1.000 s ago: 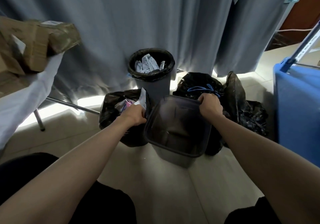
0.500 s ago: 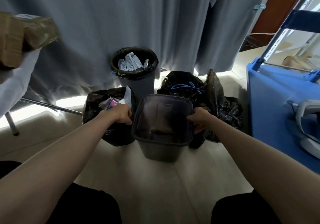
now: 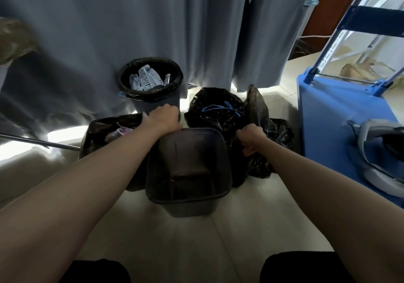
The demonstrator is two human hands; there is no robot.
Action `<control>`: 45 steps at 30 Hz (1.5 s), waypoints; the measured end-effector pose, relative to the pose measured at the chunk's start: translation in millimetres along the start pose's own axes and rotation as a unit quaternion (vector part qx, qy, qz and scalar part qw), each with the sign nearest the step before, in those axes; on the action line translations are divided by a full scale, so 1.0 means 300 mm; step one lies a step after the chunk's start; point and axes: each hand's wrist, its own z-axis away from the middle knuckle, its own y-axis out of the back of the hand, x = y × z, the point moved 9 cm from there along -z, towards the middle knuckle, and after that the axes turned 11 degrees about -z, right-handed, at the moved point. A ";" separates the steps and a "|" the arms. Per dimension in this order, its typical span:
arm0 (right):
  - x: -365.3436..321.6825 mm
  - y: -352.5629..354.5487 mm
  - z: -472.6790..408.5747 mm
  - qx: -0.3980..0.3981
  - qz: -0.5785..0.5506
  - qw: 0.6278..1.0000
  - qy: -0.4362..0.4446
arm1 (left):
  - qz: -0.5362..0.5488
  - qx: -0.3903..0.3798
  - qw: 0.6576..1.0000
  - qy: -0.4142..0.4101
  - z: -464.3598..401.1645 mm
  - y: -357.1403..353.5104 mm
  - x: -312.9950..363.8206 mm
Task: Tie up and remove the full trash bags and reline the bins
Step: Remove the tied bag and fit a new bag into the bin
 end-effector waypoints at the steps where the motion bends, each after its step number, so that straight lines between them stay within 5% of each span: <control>1: 0.010 0.018 -0.033 0.013 0.013 1.000 0.000 | 0.021 0.007 1.000 -0.010 -0.023 0.003 0.038; 15: 0.175 0.066 -0.377 0.023 0.085 0.995 -0.045 | 0.138 0.056 0.988 -0.031 -0.205 -0.157 0.239; 21: 0.010 0.270 -0.259 0.218 -0.052 0.966 0.132 | 0.206 0.085 0.974 -0.039 -0.195 -0.114 0.268; 27: -0.273 0.337 -0.011 0.230 -0.122 0.915 0.307 | 0.376 0.098 0.919 -0.074 -0.125 0.006 0.353; 32: -0.489 0.270 0.182 0.133 -0.189 0.892 0.390 | 0.529 0.040 0.846 -0.049 -0.079 0.101 0.370; 37: -0.552 0.215 0.240 0.056 -0.237 0.894 0.377 | 0.611 0.089 0.785 -0.058 -0.020 0.218 0.287; 42: -0.499 0.335 0.266 0.274 -0.183 0.876 0.353 | 0.599 0.092 0.795 -0.016 -0.008 0.207 0.116; 45: -0.411 0.330 0.164 0.252 -0.176 0.930 0.199 | 0.599 0.068 0.798 -0.013 0.033 0.202 0.024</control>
